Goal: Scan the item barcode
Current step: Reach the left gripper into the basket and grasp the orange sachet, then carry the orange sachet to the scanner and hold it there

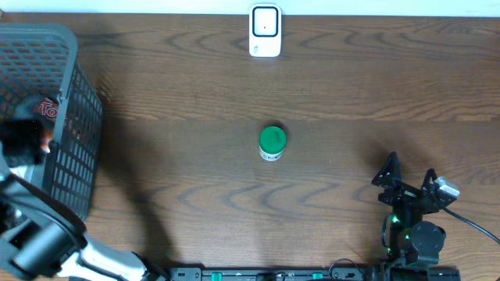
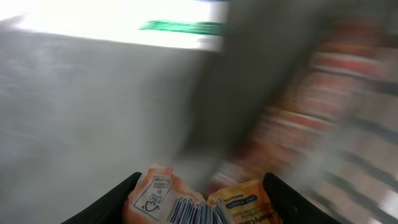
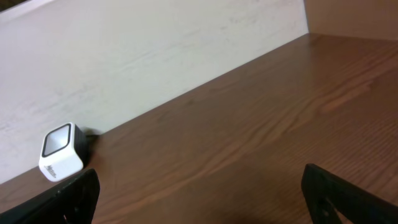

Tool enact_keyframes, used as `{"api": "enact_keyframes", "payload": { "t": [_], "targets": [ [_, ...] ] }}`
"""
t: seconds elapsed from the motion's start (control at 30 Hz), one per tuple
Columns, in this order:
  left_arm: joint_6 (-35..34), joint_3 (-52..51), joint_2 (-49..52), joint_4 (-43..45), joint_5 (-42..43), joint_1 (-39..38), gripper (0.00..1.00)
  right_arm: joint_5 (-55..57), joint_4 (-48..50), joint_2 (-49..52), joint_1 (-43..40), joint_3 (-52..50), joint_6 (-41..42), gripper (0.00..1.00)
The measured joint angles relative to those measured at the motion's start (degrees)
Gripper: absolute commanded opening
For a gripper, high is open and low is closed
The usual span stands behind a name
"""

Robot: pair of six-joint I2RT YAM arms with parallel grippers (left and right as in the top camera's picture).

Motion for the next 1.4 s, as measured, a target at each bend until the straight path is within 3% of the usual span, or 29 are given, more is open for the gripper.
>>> {"api": "enact_keyframes", "payload": {
  "t": [0.33,0.53,0.7,0.9,1.1,1.4],
  "targets": [
    [0.81,12.31,-27.21,3.89,5.90,-1.42,0.62,0.02,0.00,0.02,0.00,0.00,0.00,0.99],
    [1.51,12.74,-36.70,0.35,6.75,-17.49,0.61,0.00,-0.02,0.00,0.00,0.00,0.00,0.99],
    [6.51,12.68,-34.49,-4.31,3.85,-35.89,0.62,0.00,0.00,0.02,0.00,0.00,0.00,0.99],
    [9.20,11.58,-27.67,-13.97,-10.12,-51.34,0.61,0.00,0.00,0.02,0.00,0.00,0.00,0.99],
    [6.05,7.48,-19.04,-16.55,-18.34,-58.58,0.62,0.00,0.00,0.02,0.00,0.00,0.00,0.99],
    [-8.74,-5.88,-7.32,-11.69,-24.48,-62.69,0.62,0.02,0.02,0.02,0.00,0.00,0.00,0.99]
  ]
}}
